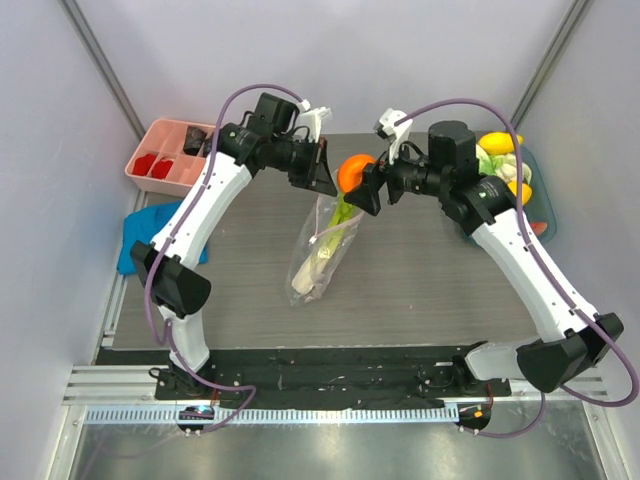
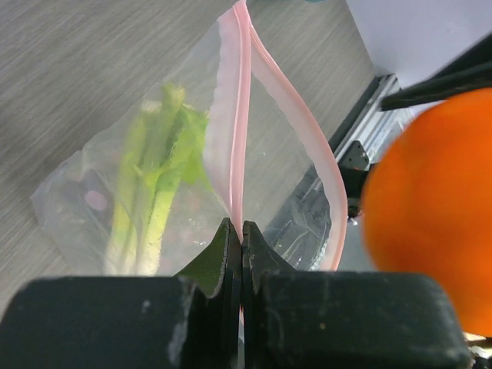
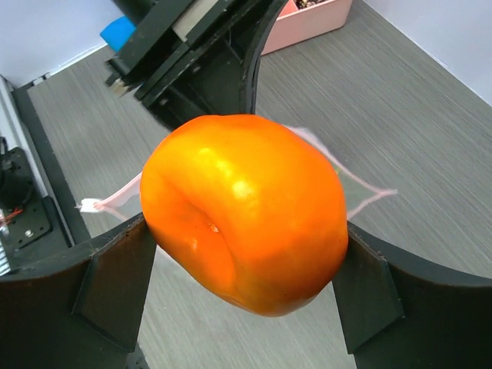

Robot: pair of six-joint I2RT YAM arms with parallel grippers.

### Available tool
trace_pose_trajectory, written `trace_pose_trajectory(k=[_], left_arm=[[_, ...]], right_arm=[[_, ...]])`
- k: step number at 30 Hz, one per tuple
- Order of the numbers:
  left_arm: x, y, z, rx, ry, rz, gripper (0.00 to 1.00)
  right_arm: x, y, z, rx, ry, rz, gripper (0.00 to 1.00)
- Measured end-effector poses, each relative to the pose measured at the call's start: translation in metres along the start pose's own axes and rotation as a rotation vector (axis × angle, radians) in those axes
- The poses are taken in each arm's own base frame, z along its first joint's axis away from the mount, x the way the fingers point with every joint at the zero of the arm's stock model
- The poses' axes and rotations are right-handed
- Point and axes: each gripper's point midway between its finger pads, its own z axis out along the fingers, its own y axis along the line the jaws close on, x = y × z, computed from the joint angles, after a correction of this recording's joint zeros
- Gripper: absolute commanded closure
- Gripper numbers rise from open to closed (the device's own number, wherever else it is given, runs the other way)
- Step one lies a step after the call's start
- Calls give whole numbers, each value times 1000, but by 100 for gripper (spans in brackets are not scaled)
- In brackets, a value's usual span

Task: Place the food in the zip-top bag and seal the zipper
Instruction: Place the fake fruit in the zipper food storage bag.

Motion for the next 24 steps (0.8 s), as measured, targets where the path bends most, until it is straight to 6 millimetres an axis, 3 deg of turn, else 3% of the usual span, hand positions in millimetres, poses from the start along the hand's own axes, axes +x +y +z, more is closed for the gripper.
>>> trace_pose_trajectory(k=[6, 10, 13, 14, 17, 21, 24], left_arm=[[-1, -4, 0, 18, -2, -14, 100], [0, -6, -3, 22, -8, -11, 100], [-1, -3, -5, 14, -13, -15, 100], [-1, -3, -5, 16, -15, -15, 100], [-1, -5, -6, 25, -15, -15, 100], [0, -8, -6, 42, -11, -13, 100], [0, -11, -7, 51, -10, -13, 100]], right_arm=[[14, 7, 21, 6, 25, -27, 48], [35, 15, 33, -2, 70, -57, 49], [49, 24, 38, -12, 116, -86, 36], [52, 27, 40, -18, 126, -99, 20], [62, 37, 44, -42, 165, -124, 0], [73, 43, 45, -65, 218, -128, 0], [69, 44, 41, -67, 224, -127, 0]])
